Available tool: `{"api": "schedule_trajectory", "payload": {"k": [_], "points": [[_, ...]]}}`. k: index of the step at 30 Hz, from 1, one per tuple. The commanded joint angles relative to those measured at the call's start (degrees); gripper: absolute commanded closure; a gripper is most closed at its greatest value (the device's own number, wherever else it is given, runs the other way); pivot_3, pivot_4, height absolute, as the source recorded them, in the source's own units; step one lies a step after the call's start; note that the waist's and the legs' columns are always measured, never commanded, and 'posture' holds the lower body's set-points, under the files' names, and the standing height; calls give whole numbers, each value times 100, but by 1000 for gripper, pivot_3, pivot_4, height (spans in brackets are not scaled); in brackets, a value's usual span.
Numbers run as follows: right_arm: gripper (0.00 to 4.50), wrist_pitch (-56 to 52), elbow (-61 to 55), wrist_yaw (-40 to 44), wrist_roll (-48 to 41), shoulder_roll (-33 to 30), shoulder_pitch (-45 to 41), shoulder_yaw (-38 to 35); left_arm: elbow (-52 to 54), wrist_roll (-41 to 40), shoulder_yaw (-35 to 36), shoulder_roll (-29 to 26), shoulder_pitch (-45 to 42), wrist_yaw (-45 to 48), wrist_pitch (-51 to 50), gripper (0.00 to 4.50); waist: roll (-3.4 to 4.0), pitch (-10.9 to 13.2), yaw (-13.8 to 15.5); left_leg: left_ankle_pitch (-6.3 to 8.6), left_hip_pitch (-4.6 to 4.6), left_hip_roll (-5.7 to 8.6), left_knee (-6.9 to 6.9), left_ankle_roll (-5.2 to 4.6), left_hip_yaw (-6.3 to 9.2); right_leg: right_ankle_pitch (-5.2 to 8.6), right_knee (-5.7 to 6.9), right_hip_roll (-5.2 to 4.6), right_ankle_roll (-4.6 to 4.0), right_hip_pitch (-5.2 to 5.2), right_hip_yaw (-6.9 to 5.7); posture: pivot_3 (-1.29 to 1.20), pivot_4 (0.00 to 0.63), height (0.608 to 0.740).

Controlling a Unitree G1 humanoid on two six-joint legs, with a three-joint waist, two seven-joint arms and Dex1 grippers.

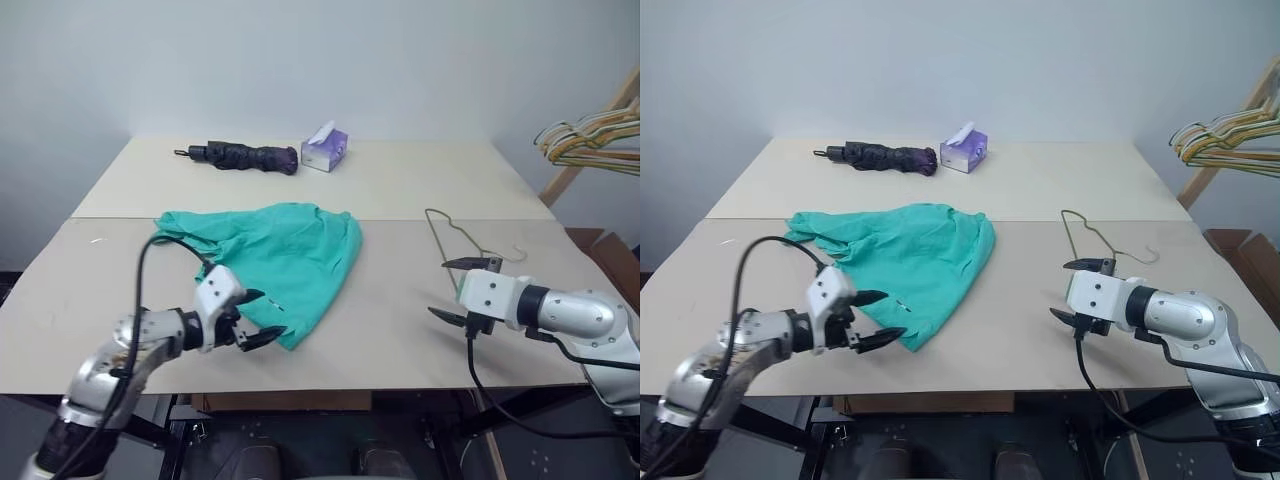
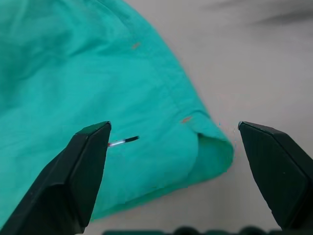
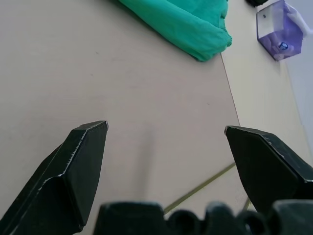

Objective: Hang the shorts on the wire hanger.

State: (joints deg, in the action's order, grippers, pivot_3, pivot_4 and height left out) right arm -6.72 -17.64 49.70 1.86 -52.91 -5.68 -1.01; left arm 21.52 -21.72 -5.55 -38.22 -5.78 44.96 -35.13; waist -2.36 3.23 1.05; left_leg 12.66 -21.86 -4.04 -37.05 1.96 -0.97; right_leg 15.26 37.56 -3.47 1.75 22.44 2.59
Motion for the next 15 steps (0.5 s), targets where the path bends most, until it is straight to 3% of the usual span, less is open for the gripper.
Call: {"api": "schedule_trajectory", "payload": {"k": [1, 9, 12, 15], "points": [[43, -186, -238, -119, 65, -3, -16, -142, -98, 567, -540, 193, -214, -332, 126, 0, 1, -2, -37, 0, 2, 0, -1, 0, 0, 0, 0, 0, 0, -3, 0, 37, 0, 740], [43, -262, -262, -142, 112, 19, -68, -124, -226, 1087, -1061, 532, -257, -711, -155, 0, 4, -5, -102, 0, 10, 0, 0, 0, 3, 1, -1, 2, 1, -8, 0, 39, 0, 740], [0, -267, -261, -126, 129, 31, -87, -112, -214, 1076, -930, 697, -273, -912, -332, 609, 12, -10, -101, 0, 11, 0, 0, 0, 3, 1, 0, 2, 1, -8, 0, 44, 0, 740], [0, -257, -243, -110, 144, 45, -116, -79, -191, 1159, -911, 681, -323, -985, -423, 1555, 13, -11, -101, 0, 11, 0, 0, 0, 4, 1, 0, 2, 1, -9, 0, 48, 0, 740]]}}
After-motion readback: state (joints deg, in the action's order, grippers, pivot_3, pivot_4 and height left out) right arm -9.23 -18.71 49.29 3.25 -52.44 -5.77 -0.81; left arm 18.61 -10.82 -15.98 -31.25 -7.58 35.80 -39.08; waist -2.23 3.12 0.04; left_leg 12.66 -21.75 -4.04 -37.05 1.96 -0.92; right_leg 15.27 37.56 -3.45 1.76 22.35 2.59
